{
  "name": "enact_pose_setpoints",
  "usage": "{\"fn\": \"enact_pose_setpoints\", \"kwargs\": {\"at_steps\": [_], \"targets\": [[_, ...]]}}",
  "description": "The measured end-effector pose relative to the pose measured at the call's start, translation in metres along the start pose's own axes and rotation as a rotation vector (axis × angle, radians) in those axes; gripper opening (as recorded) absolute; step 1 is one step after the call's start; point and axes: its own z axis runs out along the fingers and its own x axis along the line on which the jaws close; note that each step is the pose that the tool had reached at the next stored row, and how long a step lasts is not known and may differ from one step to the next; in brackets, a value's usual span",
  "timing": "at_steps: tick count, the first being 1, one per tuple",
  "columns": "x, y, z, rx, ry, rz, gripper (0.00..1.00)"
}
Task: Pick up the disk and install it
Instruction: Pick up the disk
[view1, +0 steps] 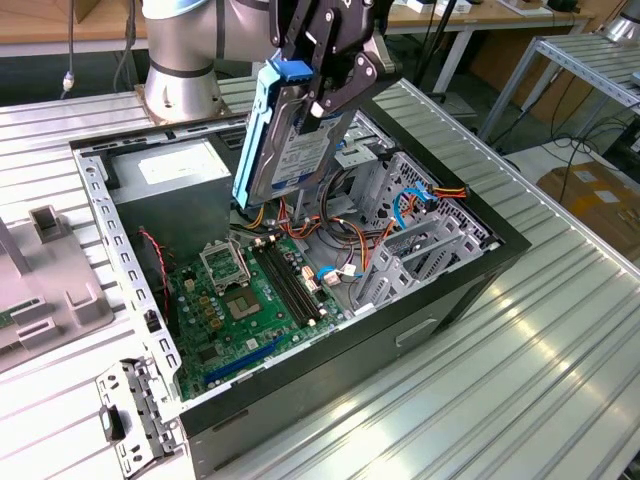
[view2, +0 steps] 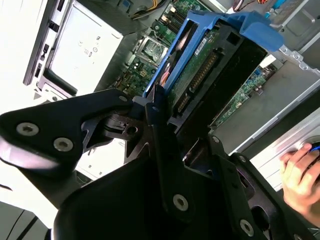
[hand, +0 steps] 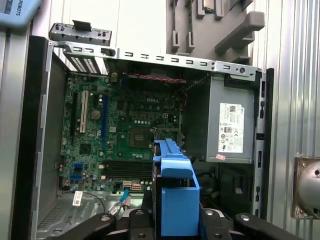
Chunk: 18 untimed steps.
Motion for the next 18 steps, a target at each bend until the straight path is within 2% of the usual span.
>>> {"fn": "enact_pose_setpoints", "kwargs": {"at_steps": [6,18], "targets": [[0.0106,0.0005,-0.0019,0.0,0.0,0.0,0.36],[0.0264,0.0015,-0.0045,0.0,-0.0001,0.0,0.36]]}}
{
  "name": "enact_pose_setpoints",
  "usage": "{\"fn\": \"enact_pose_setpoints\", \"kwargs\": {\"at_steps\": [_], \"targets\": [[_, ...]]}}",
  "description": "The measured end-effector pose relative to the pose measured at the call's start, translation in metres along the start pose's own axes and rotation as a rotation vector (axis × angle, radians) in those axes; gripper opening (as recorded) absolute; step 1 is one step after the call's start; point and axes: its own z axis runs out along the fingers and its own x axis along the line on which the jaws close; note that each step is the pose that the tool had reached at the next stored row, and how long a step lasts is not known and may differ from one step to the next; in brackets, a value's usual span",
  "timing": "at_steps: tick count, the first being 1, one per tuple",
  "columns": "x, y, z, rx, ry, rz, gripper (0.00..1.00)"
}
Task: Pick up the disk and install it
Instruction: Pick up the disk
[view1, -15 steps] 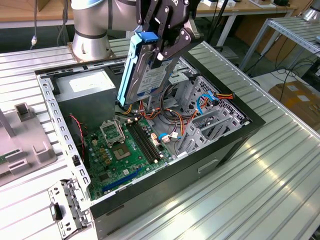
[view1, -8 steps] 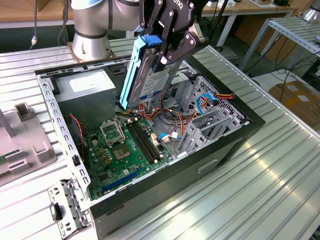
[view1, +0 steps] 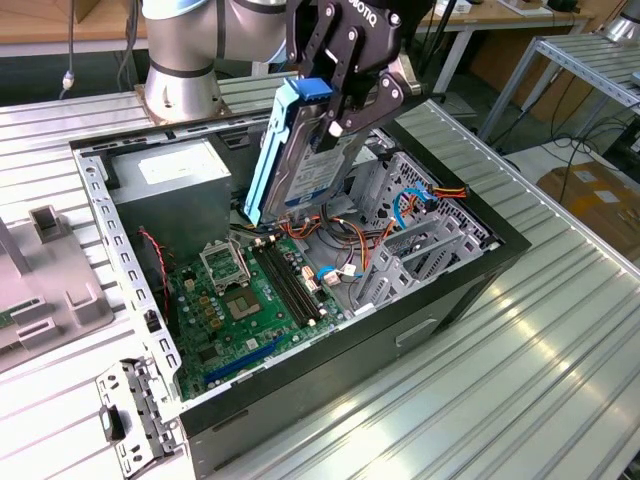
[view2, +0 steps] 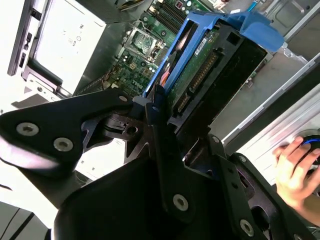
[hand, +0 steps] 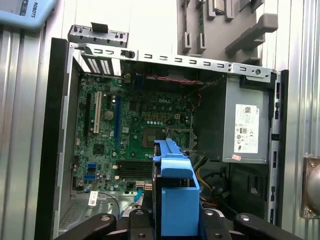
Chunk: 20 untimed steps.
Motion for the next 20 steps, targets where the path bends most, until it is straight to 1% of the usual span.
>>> {"fn": "enact_pose_setpoints", "kwargs": {"at_steps": [3,5,8,10,14,15,16,17,19,20], "targets": [[0.0028,0.0002,-0.0005,0.0,0.0002,0.0,0.36],[0.0039,0.0003,-0.0007,0.0,0.0016,0.001,0.36],[0.005,0.0002,-0.001,0.0004,0.0088,0.007,0.36],[0.0053,0.0002,-0.0009,0.0023,0.0118,0.019,0.36],[0.0055,0.0002,-0.0007,0.0075,0.0166,0.053,0.36],[0.0055,0.0003,-0.0005,0.01,0.0183,0.068,0.36],[0.0054,0.0002,-0.0006,0.0112,0.0226,0.077,0.36],[0.0056,0.0,-0.0005,0.012,0.0286,0.083,0.36],[0.0072,-0.0005,-0.0005,0.0132,0.0287,0.091,0.36],[0.0094,-0.0011,-0.0007,0.0138,0.0284,0.095,0.36]]}}
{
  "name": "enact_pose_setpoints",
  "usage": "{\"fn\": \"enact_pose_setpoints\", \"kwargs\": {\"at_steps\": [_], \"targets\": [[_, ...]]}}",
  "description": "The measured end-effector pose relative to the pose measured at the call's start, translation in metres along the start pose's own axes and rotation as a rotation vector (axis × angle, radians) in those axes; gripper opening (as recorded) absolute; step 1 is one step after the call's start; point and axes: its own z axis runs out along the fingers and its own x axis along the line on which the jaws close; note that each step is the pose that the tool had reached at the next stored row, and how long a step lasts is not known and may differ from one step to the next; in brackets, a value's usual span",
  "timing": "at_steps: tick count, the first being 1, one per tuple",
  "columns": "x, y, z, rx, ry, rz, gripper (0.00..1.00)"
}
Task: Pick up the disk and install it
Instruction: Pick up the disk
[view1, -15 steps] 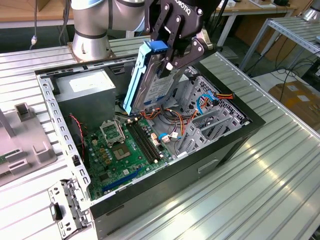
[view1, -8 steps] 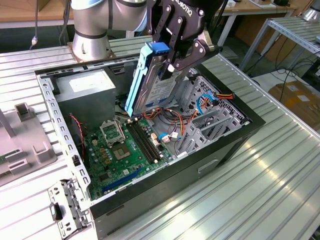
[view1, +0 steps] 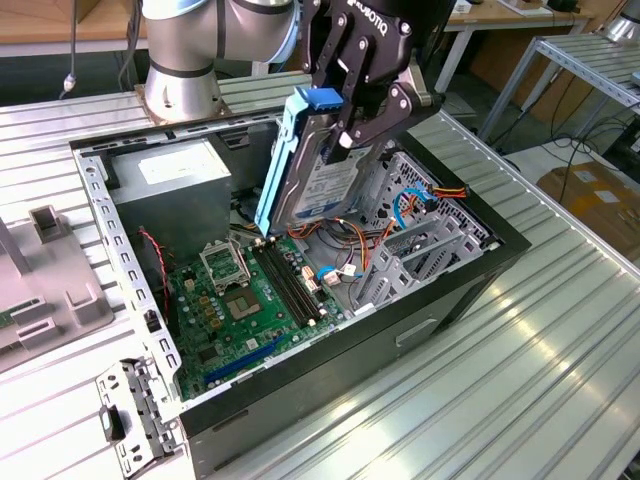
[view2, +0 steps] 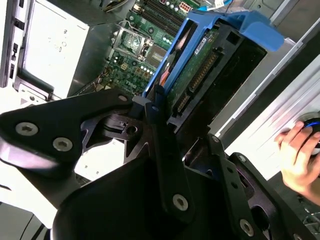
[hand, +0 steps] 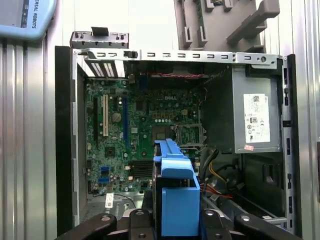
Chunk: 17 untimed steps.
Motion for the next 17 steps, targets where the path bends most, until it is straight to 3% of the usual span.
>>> {"fn": "enact_pose_setpoints", "kwargs": {"at_steps": [4,17], "targets": [[0.0038,-0.001,-0.0005,0.0003,0.0,0.003,0.36],[0.0059,-0.0012,-0.0007,0.0004,-0.0001,0.003,0.36]]}}
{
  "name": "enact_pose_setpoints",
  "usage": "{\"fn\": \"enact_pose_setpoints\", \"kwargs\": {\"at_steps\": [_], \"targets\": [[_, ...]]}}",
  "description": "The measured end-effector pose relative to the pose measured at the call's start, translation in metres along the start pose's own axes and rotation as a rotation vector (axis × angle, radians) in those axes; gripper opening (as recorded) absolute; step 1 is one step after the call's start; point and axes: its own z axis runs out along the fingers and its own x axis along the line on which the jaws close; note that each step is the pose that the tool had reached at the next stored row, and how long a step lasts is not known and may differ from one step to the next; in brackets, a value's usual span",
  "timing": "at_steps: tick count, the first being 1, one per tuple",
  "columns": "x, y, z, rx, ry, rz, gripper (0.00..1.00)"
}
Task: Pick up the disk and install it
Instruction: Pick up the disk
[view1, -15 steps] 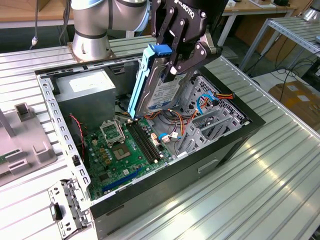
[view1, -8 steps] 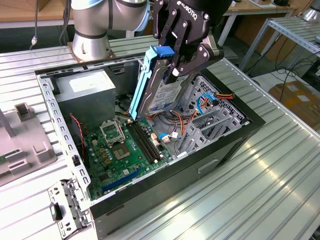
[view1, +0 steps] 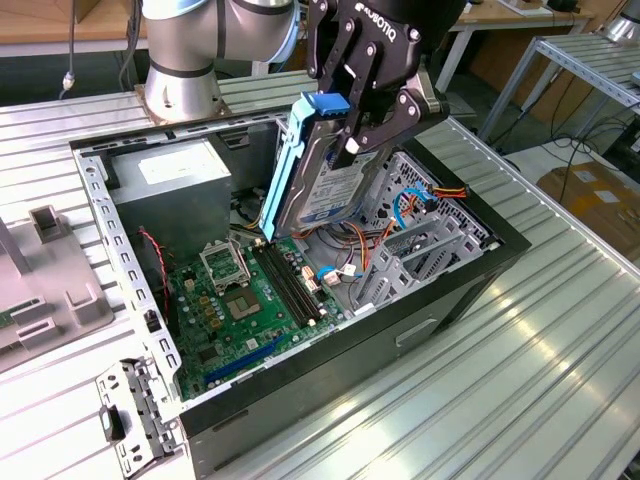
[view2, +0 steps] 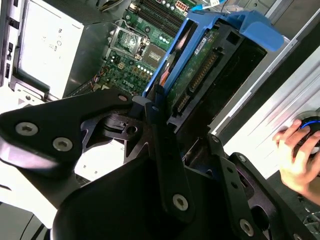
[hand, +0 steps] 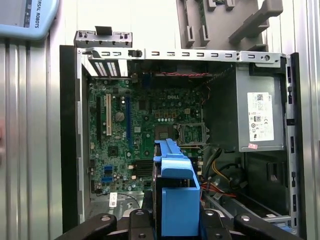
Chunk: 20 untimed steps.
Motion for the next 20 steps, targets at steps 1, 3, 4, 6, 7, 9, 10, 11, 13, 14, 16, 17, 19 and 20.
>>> {"fn": "enact_pose_setpoints", "kwargs": {"at_steps": [1,3,4,6,7,9,10,11,13,14,16,17,19,20], "targets": [[0.0007,0.0,-0.0001,0.0,-0.0001,0.0,0.36],[0.0028,-0.0001,-0.0003,0.0,-0.0001,0.0,0.36],[0.0046,-0.0001,-0.0006,0.0,-0.0001,0.0,0.36],[0.0065,-0.0003,-0.0008,0.0,0.0,0.0,0.36],[0.0081,-0.0005,-0.0009,0.0,0.0,0.0,0.36],[0.0105,-0.0014,-0.0013,0.0,0.0001,0.0,0.36],[0.0111,-0.0018,-0.0013,0.0,0.0,0.0,0.36],[0.0118,-0.0024,-0.0013,0.0,0.0,0.0,0.36],[0.0129,-0.0038,-0.0014,-0.0001,0.0,0.0,0.36],[0.0133,-0.0045,-0.0015,-0.0001,0.0,0.0,0.36],[0.0143,-0.0058,-0.0015,-0.0001,0.0,0.0,0.36],[0.0148,-0.0065,-0.0016,-0.0001,0.0,0.0,0.36],[0.0162,-0.0083,-0.0017,-0.0001,0.0,0.0,0.36],[0.0168,-0.0092,-0.0018,-0.0001,-0.0001,0.0,0.36]]}}
